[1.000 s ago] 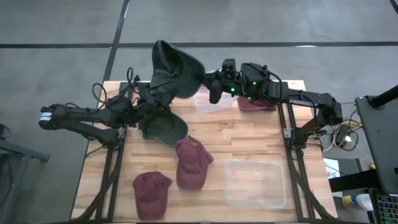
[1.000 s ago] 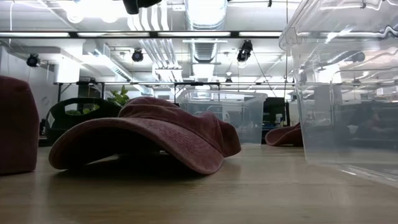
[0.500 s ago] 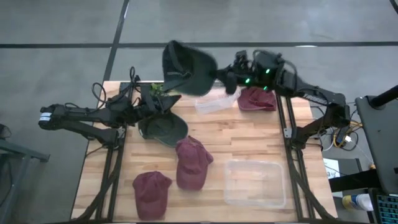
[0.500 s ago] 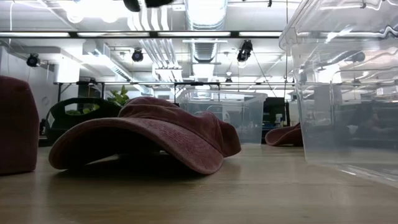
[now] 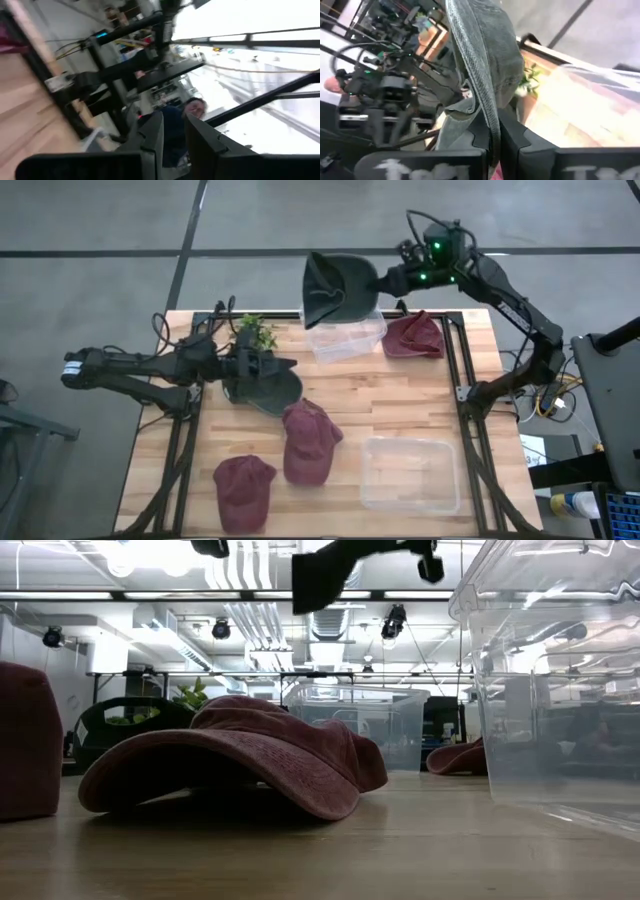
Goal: Pick & Place hat
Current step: Put the black cap into the top transparent bin, then put the black cap in the top transparent bin
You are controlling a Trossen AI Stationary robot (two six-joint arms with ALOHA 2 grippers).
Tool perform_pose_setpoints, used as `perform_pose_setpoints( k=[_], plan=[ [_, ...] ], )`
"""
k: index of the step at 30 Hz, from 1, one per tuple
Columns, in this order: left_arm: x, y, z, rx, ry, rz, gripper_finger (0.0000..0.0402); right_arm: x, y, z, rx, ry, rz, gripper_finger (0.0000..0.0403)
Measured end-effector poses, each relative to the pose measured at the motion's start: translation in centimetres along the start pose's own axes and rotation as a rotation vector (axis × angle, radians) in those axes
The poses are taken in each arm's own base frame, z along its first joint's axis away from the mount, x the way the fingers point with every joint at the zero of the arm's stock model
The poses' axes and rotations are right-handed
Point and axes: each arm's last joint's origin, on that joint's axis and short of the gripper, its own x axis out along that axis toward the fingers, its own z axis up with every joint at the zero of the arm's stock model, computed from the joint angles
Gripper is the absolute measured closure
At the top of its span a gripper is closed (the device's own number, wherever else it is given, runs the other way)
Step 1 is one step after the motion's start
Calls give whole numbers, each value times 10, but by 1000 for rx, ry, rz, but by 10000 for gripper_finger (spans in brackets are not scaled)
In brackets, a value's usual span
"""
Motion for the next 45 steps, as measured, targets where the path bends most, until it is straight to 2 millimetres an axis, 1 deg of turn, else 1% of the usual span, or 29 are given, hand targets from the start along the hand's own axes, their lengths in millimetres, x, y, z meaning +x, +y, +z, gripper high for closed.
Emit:
perform_pose_setpoints(
  k=[4, 7, 13, 15, 17, 22, 24, 27, 34, 35, 38, 41, 45],
  plan=[
    [-3, -9, 4, 6, -33, -75, 330, 10, -36, 11, 90, 62, 10, 393],
    [-7, -15, 7, 13, -55, -121, 330, 25, -65, 16, 155, 131, 22, 393],
    [-13, -22, 10, 27, -75, -155, 330, 56, -124, 18, 279, 262, -46, 392],
    [-14, -23, 11, 27, -78, -160, 330, 66, -139, 17, 300, 295, -51, 392],
    [-16, -24, 11, 27, -84, -164, 330, 73, -148, 15, 315, 317, -63, 392],
    [-19, -27, 13, 31, -92, -175, 330, 85, -162, 12, 316, 348, -70, 391],
    [-20, -28, 13, 31, -93, -178, 330, 88, -166, 11, 324, 358, -80, 383],
    [-20, -28, 13, 32, -95, -181, 330, 93, -172, 10, 308, 371, -80, 348],
    [-21, -29, 14, 50, -98, -182, 330, 96, -180, 9, 280, 363, -137, 221],
    [-21, -29, 14, 53, -98, -182, 330, 96, -181, 9, 266, 356, -160, 204],
    [-21, -29, 14, 54, -100, -181, 330, 92, -182, 9, 153, 356, -217, 162],
    [-21, -29, 14, 53, -100, -181, 330, 88, -180, 8, 54, 368, -276, 144],
    [-21, -29, 14, 53, -101, -183, 330, 81, -173, 10, 73, 344, -277, 141]
  ],
)
